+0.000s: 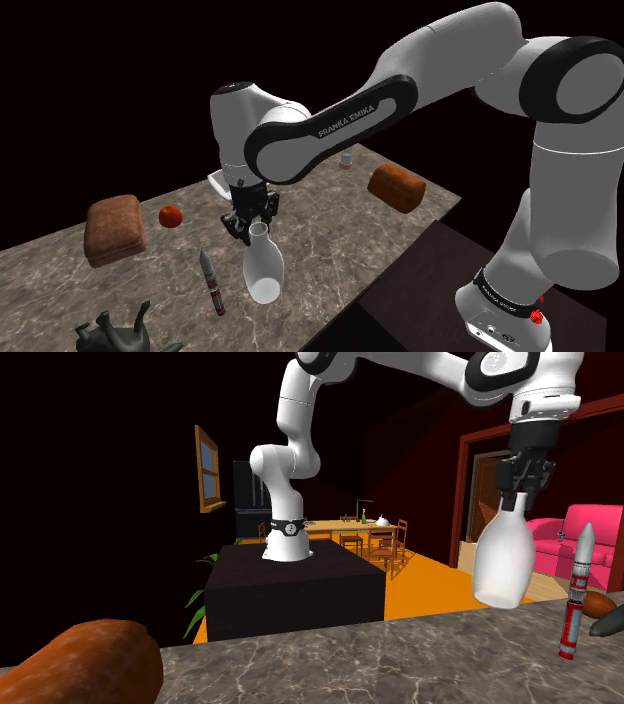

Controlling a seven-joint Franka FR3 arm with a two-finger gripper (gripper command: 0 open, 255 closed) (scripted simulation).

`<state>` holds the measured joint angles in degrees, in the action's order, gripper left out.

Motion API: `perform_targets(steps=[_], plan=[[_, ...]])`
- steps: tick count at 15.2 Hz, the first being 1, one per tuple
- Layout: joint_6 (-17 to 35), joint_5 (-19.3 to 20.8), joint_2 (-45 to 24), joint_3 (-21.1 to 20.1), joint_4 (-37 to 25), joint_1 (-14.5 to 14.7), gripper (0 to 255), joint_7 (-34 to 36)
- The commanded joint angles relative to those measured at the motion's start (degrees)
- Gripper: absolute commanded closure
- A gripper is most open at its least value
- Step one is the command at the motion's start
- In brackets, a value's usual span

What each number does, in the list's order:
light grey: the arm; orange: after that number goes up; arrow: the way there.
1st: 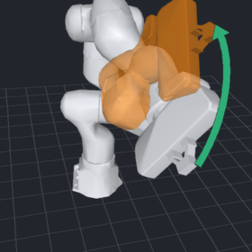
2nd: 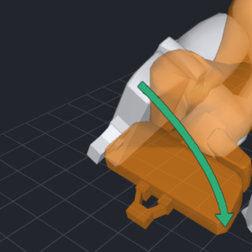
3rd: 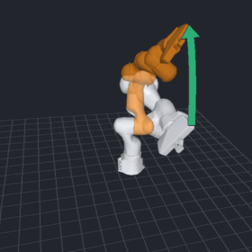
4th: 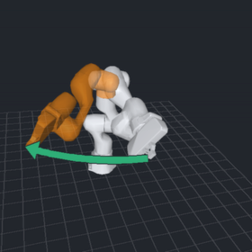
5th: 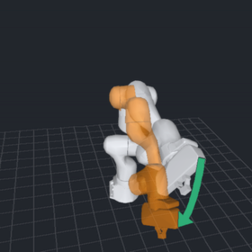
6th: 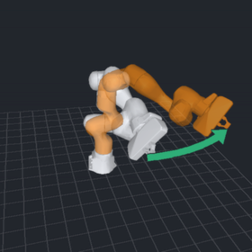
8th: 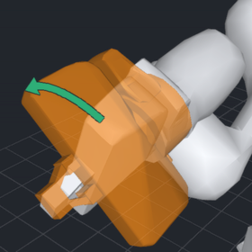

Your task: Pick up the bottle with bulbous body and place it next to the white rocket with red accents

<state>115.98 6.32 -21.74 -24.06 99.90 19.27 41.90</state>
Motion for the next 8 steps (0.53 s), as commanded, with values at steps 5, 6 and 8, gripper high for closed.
perform_targets(steps=[5,6,8], plan=[[3.8,1.0,-2.0,0.5,1.9,0.3,255,0.4],[4.4,1.1,-2.4,0.5,2.1,0.4,255,0.5],[5.7,1.5,-3.2,0.7,2.6,0.5,255,0.7]])
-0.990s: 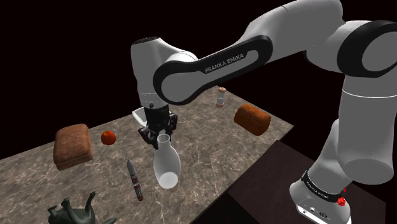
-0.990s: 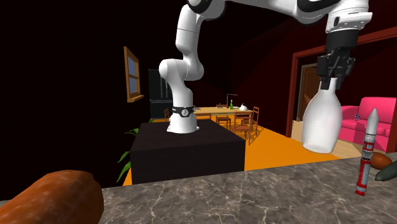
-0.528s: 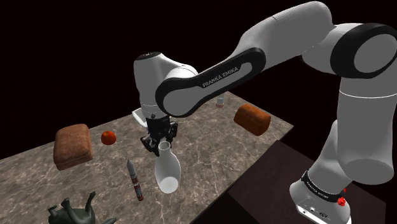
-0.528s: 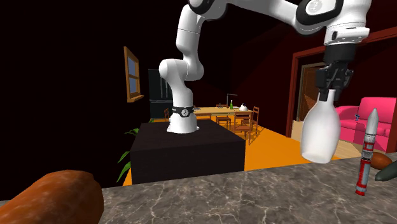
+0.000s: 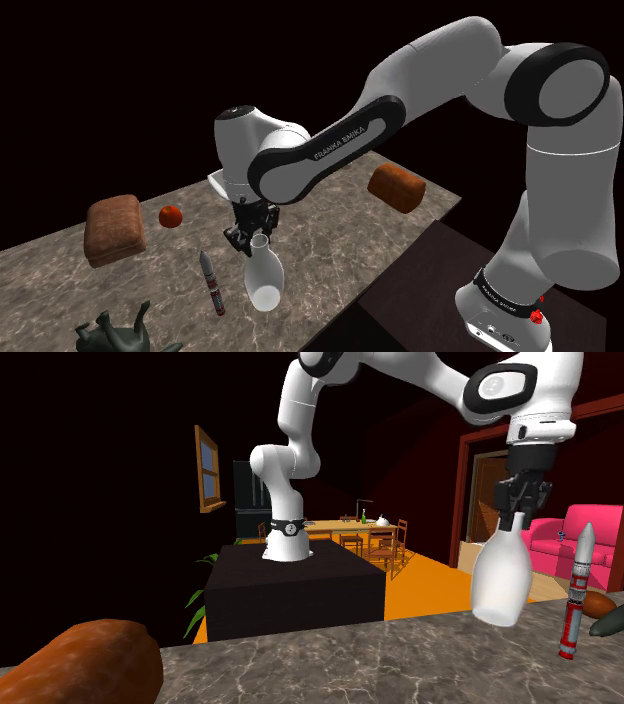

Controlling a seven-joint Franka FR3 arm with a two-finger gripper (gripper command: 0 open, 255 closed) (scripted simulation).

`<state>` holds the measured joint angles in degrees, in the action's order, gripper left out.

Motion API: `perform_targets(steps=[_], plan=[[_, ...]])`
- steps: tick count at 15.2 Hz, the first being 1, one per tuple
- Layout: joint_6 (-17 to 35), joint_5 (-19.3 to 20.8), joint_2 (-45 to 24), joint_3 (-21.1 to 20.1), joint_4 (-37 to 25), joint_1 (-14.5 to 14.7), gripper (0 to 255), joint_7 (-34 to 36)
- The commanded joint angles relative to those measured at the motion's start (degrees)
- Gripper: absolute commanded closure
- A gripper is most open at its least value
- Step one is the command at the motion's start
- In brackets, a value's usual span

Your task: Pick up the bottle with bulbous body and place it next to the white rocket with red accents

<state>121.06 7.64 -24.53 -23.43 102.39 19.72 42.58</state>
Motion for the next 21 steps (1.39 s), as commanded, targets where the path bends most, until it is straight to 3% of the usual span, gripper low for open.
perform_targets(steps=[1,9,17,18,21], plan=[[1.2,0.4,-0.8,0.2,0.4,0.1,255,0.1],[5.9,1.9,-4.3,1.1,1.8,0.8,255,0.9],[5.9,1.9,-4.3,1.1,1.8,0.8,255,0.9],[5.9,1.9,-4.3,1.1,1.8,0.8,0,0.9],[5.9,1.9,-4.3,1.1,1.8,0.8,0,0.9]])
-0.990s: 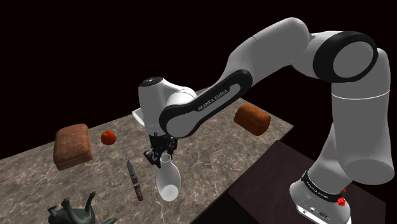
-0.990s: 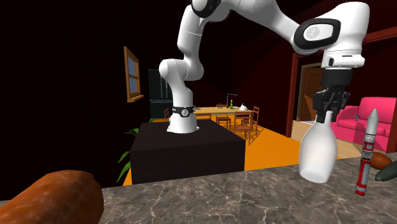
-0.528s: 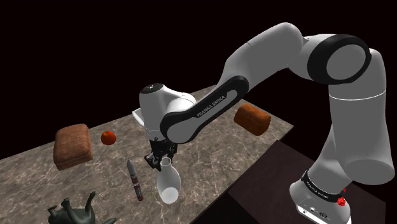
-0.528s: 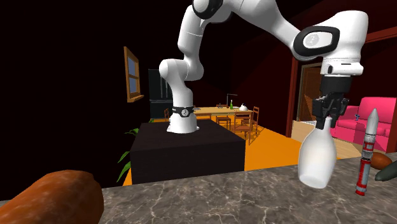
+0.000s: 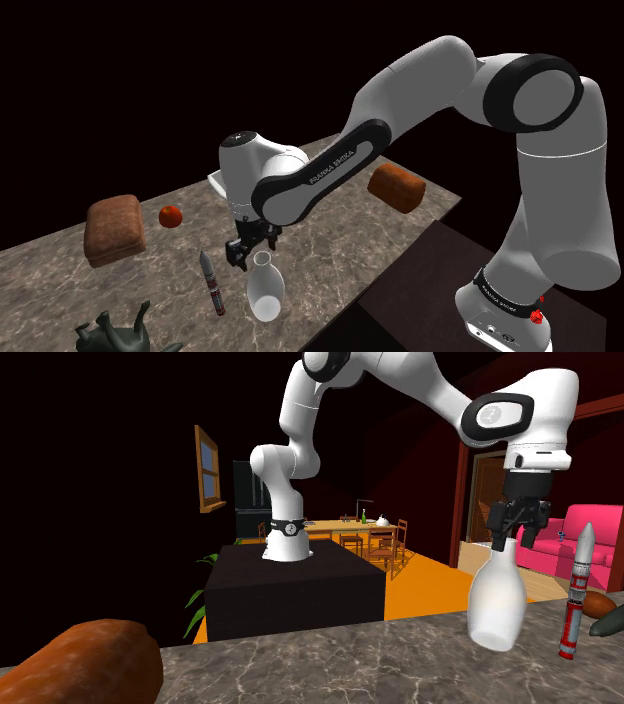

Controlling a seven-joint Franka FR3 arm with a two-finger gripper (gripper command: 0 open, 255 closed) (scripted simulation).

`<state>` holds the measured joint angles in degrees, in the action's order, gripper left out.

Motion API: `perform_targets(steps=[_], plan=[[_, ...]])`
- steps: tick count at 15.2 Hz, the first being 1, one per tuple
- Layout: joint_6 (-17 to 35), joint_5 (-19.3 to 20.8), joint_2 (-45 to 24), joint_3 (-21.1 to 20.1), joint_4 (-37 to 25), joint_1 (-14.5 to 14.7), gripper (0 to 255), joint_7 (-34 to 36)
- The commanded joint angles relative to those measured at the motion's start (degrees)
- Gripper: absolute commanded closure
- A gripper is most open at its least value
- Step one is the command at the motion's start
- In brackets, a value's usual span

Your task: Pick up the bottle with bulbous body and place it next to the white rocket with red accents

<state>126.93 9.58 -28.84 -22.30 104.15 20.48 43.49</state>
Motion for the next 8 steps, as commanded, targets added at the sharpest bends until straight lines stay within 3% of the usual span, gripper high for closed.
perform_targets(steps=[1,6,8], plan=[[0.0,0.0,0.0,0.0,0.0,0.0,0,0.0],[-5.9,-1.7,3.5,-0.9,-2.6,-0.8,0,-1.1],[-5.9,-1.7,3.5,-0.9,-2.6,-0.8,0,-1.1]])
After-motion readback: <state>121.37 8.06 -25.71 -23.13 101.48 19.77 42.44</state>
